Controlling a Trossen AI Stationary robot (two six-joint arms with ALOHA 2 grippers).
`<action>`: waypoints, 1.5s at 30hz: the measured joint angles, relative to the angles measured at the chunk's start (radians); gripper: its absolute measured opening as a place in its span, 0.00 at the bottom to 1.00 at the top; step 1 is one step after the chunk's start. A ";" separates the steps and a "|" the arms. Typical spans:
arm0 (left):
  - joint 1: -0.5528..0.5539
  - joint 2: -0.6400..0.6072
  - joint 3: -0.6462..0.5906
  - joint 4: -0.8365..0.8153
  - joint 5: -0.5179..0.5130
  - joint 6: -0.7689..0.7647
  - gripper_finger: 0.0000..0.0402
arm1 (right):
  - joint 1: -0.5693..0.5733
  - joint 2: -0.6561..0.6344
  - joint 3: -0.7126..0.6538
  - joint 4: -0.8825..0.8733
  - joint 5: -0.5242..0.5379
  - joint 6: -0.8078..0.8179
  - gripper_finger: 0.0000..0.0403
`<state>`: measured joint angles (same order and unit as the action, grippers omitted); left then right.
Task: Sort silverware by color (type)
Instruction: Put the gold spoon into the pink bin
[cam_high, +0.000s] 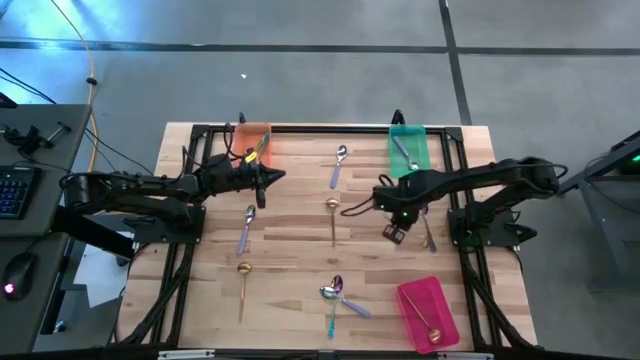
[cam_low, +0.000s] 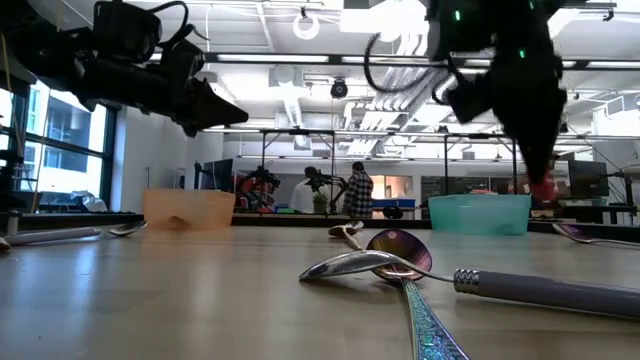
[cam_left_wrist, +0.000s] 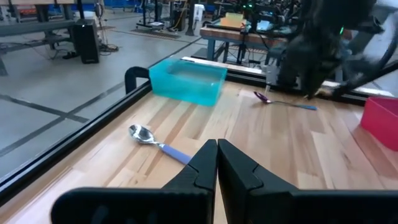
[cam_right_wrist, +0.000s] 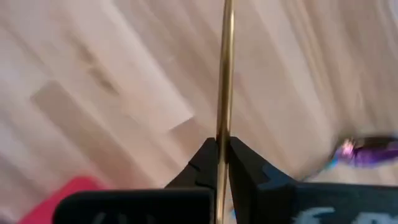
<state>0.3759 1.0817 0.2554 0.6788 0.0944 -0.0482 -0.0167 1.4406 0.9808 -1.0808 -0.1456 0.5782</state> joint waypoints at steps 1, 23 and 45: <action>-0.004 0.000 0.000 0.000 0.000 0.006 0.01 | 0.010 0.000 0.026 -0.027 -0.020 0.035 0.00; -0.011 0.000 0.000 -0.003 0.000 0.008 0.01 | 0.780 0.030 0.116 0.227 -0.012 1.282 0.00; -0.011 0.000 0.000 0.024 0.000 0.026 0.01 | 0.828 0.200 0.116 0.233 -0.068 1.177 0.00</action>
<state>0.3654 1.0817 0.2554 0.7025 0.0940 -0.0223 0.8112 1.6405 1.0969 -0.8482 -0.2136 1.7554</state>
